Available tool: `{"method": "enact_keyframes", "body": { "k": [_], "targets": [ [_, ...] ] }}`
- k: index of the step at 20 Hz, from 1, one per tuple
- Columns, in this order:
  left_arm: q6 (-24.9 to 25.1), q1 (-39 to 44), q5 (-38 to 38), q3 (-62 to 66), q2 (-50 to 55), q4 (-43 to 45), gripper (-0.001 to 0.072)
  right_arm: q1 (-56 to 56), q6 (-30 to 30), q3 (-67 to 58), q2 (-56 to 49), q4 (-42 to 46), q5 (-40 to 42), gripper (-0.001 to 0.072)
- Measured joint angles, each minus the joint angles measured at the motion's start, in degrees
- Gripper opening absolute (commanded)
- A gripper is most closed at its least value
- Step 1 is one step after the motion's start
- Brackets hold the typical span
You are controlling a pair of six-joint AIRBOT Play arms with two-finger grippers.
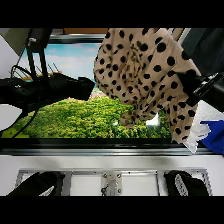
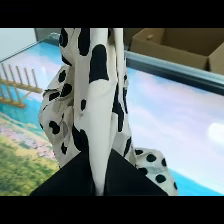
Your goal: Fold the clothes and pants, and hang the long-sleeved shirts on hangers.
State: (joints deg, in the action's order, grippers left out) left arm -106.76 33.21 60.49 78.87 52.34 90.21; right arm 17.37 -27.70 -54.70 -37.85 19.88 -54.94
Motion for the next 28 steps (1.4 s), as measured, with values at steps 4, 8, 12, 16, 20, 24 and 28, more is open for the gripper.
{"method": "enact_keyframes", "body": {
  "k": [4, 8, 12, 16, 20, 24, 28],
  "targets": [
    [-0.2, -1.2, 0.0, 0.6, 0.2, -0.2, 0.0341, 0.0, -7.3, -3.3, 0.5, 12.2, 7.3, 0.0000],
    [0.3, -1.5, 0.0, 0.7, 0.2, -0.2, 0.0013, 0.0, -22.4, -5.5, 0.6, 32.7, 13.4, 0.0000],
    [1.0, -1.6, -0.1, 0.8, 0.2, -0.2, 0.0013, 0.4, -44.0, -7.6, 0.6, 58.9, 16.1, 0.0000],
    [1.2, -1.6, -0.2, 0.8, 0.2, -0.2, 0.0013, 11.2, -61.8, -11.8, -0.6, 75.7, 16.1, 0.0000],
    [1.2, -1.6, -0.2, 0.8, 0.2, -0.2, 0.0013, 19.6, -65.6, -16.9, -4.2, 78.2, 15.3, 0.0000],
    [1.2, -1.6, -0.2, 0.8, 0.2, -0.2, 0.0013, 22.7, -67.1, -25.9, -11.1, 79.1, 15.1, 0.0000],
    [1.2, -1.6, -0.2, 0.8, 0.2, -0.2, 0.0013, 23.5, -68.0, -37.7, -19.3, 80.3, 14.8, 0.0000]
  ]
}}
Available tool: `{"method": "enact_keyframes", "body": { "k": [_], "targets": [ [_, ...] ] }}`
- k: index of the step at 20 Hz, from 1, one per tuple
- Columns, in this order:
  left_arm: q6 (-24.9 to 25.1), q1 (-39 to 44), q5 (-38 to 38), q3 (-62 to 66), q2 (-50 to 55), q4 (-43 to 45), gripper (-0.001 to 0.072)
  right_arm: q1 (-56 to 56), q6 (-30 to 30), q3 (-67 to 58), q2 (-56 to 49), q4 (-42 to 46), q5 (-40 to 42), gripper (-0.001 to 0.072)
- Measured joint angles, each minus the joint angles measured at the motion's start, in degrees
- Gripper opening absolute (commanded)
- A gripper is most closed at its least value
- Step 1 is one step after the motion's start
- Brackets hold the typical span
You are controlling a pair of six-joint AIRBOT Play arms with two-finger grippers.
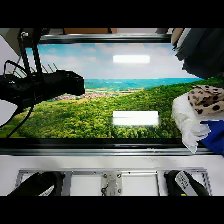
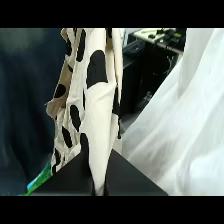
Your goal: Fold the clothes and pants, and hang the long-sleeved shirts on hangers.
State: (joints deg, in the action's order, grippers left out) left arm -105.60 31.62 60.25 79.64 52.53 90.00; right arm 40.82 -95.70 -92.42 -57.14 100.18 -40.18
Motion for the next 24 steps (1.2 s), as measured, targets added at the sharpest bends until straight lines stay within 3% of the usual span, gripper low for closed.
{"method": "enact_keyframes", "body": {
  "k": [8, 15, 24],
  "targets": [
    [0.0, 0.0, 0.0, 0.0, 0.0, -0.2, 0.0013, 3.3, -1.0, -16.7, -8.9, 6.8, 0.1, 0.0000],
    [0.0, 0.0, 0.0, 0.0, 0.0, -0.2, 0.0013, 10.1, -4.5, -18.4, -10.0, 8.0, 0.0, 0.0001],
    [0.0, 0.0, 2.4, 0.0, 0.0, -0.1, 0.0013, 13.1, -6.3, -18.6, -12.1, 8.1, -7.8, 0.0006]
  ]
}}
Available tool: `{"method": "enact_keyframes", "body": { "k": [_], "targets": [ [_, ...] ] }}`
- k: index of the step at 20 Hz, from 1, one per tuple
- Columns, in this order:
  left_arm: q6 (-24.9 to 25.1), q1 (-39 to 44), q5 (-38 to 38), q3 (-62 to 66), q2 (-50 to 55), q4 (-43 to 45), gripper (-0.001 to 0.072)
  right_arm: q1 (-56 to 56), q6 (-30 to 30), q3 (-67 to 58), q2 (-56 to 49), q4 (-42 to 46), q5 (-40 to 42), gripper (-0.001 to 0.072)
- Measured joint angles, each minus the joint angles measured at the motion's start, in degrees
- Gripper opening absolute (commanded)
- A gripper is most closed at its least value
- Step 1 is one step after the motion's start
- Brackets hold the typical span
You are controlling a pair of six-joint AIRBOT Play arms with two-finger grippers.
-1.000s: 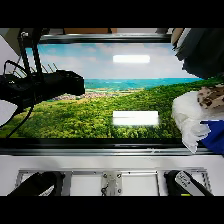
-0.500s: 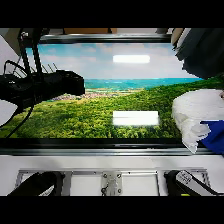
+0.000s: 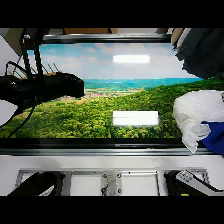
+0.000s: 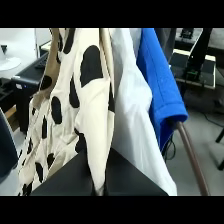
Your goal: Fold the clothes and pants, and hang the long-sleeved shirts on hangers.
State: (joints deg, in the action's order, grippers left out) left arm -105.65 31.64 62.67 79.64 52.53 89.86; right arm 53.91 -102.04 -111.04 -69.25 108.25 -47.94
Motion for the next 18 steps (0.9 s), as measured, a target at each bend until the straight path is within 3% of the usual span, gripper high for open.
{"method": "enact_keyframes", "body": {
  "k": [3, 4, 6, 7, 14, 18],
  "targets": [
    [0.0, 0.0, 0.1, 0.0, 0.0, 0.0, 0.0013, 0.1, 0.0, 0.0, 0.1, 0.0, -2.6, 0.0021],
    [0.0, 0.0, 0.1, 0.0, 0.0, 0.0, 0.0013, 0.1, 0.0, 0.0, 0.3, 0.0, -3.2, 0.0106],
    [0.0, 0.0, 0.2, 0.0, 0.0, 0.0, 0.0013, 0.1, 0.0, 0.0, 0.9, -0.8, -4.8, 0.0607],
    [0.0, 0.0, 0.2, 0.0, 0.0, 0.0, 0.0013, 0.1, 0.0, 0.0, 1.4, -1.6, -4.2, 0.0662],
    [0.0, 0.0, 0.2, 0.0, 0.0, 0.0, 0.0013, -0.5, 1.0, 0.0, 7.6, -17.5, 2.1, 0.0660],
    [0.0, 0.0, 0.2, 0.0, 0.0, 0.1, 0.0013, -7.6, 10.6, 0.1, 11.3, -36.1, 1.4, 0.0659]
  ]
}}
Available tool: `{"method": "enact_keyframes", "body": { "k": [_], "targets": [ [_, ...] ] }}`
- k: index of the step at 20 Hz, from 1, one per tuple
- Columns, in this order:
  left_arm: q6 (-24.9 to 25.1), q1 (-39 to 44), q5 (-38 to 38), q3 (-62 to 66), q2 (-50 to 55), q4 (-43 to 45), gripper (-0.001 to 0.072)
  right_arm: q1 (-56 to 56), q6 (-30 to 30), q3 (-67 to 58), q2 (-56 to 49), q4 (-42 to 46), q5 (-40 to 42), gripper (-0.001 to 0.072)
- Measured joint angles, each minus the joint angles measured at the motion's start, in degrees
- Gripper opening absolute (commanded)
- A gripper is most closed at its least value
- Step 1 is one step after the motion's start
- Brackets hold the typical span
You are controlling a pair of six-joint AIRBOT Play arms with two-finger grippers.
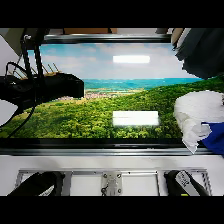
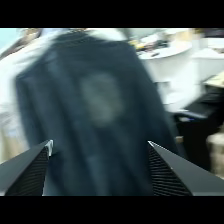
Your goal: Fold the clothes and pants, and hang the long-sleeved shirts on hangers.
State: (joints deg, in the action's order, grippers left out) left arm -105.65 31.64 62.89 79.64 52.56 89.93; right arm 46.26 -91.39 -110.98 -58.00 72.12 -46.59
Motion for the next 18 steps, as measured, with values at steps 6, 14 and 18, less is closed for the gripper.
{"method": "enact_keyframes", "body": {
  "k": [6, 14, 18],
  "targets": [
    [0.0, 0.0, -0.3, -1.7, -0.6, 0.0, 0.0013, -21.7, 11.1, 3.6, 0.8, -8.0, -12.0, 0.0659],
    [-0.7, 0.0, -7.1, -12.9, -6.3, 0.0, 0.0013, -50.0, 27.3, 29.6, 0.9, -22.9, -22.2, 0.0556],
    [-0.7, 0.0, -8.8, -14.0, -7.0, -0.1, 0.0013, -53.8, 33.6, 43.1, 0.9, -31.6, -21.8, 0.0512]
  ]
}}
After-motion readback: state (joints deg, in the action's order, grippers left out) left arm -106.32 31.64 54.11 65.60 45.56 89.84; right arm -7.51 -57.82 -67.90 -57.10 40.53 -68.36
